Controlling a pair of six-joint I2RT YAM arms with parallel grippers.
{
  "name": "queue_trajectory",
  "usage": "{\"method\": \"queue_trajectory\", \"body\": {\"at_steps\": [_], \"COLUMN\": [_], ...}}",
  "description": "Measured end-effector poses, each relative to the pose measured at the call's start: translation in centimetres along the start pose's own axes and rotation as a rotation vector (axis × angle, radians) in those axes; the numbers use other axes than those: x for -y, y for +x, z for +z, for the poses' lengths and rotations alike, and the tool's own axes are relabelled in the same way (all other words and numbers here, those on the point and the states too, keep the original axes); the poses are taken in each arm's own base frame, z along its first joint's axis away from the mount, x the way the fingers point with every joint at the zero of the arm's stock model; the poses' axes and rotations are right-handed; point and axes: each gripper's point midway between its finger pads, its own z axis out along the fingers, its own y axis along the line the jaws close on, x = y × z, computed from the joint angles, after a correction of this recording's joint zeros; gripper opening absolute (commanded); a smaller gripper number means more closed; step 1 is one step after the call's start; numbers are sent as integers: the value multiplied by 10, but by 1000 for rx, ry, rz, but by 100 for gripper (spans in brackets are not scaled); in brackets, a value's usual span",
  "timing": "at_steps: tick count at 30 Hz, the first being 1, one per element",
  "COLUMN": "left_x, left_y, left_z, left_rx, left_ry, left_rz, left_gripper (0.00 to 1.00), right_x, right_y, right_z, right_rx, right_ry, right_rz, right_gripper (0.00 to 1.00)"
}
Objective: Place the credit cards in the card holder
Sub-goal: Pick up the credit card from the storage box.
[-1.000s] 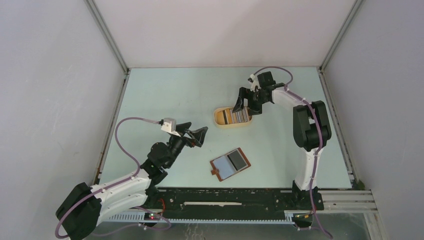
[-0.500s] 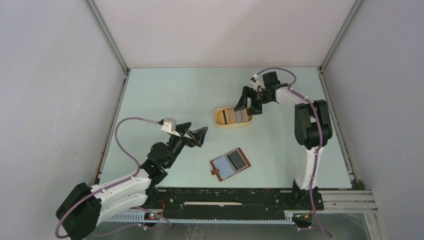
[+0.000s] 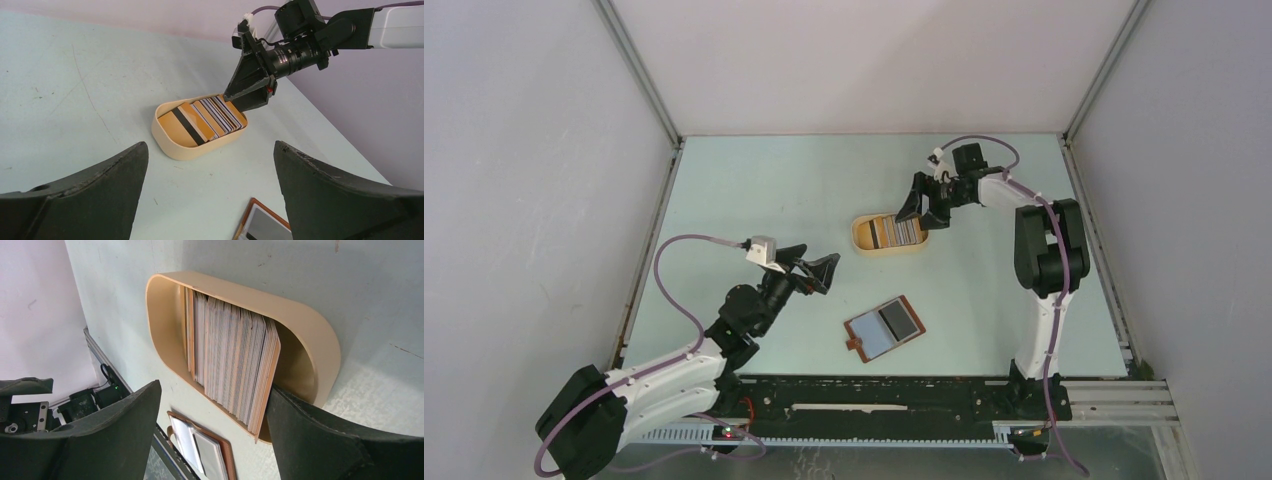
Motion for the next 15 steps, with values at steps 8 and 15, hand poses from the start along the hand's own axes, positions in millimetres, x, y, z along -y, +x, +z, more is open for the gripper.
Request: {"method": "queue_trajectory", "body": {"at_steps": [8,15], "left_x": [0,0], "left_y": [0,0], "left_z": [0,0], "left_rx": [0,0], "left_ry": [0,0], "left_rz": [0,0], "left_gripper": [100,100], "right_x": [4,8], "right_y": [-4,-6], "right_z": [-7,-11], "right_rx": [10,17], "right_ry": [-16,-12], "right_rz": [10,19], "right_gripper": [80,73]}}
